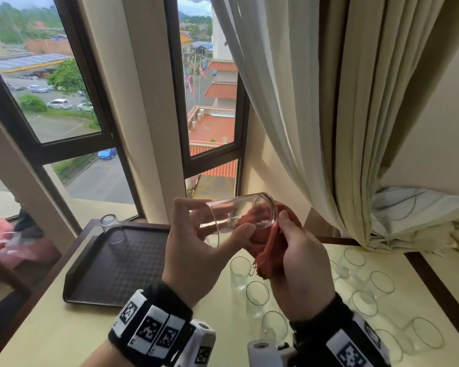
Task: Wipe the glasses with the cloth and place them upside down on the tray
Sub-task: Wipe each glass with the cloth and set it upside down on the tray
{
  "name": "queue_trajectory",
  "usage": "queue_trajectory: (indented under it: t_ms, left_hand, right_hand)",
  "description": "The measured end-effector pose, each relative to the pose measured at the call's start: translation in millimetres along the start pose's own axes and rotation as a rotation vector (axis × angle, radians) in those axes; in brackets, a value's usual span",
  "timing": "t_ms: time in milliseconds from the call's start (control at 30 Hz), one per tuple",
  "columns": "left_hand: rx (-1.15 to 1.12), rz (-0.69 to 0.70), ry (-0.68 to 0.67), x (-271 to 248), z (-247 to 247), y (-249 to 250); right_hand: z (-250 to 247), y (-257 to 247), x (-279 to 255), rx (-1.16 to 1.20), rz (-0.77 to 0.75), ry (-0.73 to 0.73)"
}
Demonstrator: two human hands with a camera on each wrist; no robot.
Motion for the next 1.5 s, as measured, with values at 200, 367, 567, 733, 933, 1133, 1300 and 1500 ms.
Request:
queue_trajectory:
  t_ms: [200,367,567,733,933,1133,1300,1500]
  left_hand:
    - [0.109,-0.224,-0.026,-7,-1,-17]
    - [0.014,-0.449,-0.156,-4,9,-25]
    - [-0.176,-0.709,-0.265,-14,17,-40]
    - [-0.417,-0.826,-0.213,-15,19,-40]
    - [-0.870,-0.763,-0.126,3,14,-28]
    - [-0.906,-0.624,-0.173,11,15,-8]
    - [-0.788,-0.539,-0.171,13,6,-3]
    - [-0.643,-0.422,-0.232,13,5,-1]
  right_hand:
    - [0,-32,-15,-0.501,-0.486,0.080]
    - [3,-36,-7,-0.671,-0.651,-0.006]
    - [10,-32,-3,-0.610,-0.703,-0.141]
    - [4,-48,-14,-0.604,-0.916,0.003]
    - [12,-62,-59,-0.852,-1.324,0.104]
    - [31,-33,-57,-0.919,-1.373,-0.017]
    - [47,-27,-53,-1.082,-1.255,-0.151]
    - [67,-25,-50,-1.247,-1.023,-0.269]
Point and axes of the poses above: each hand's wrist, its own x-axis towards the middle knuckle, its own z-axis out of the palm, y = z × x, the point moved 6 cm from there along x, towards the middle knuckle, and after that the axes turned 10 degrees about -x, right-handed, at the moved point
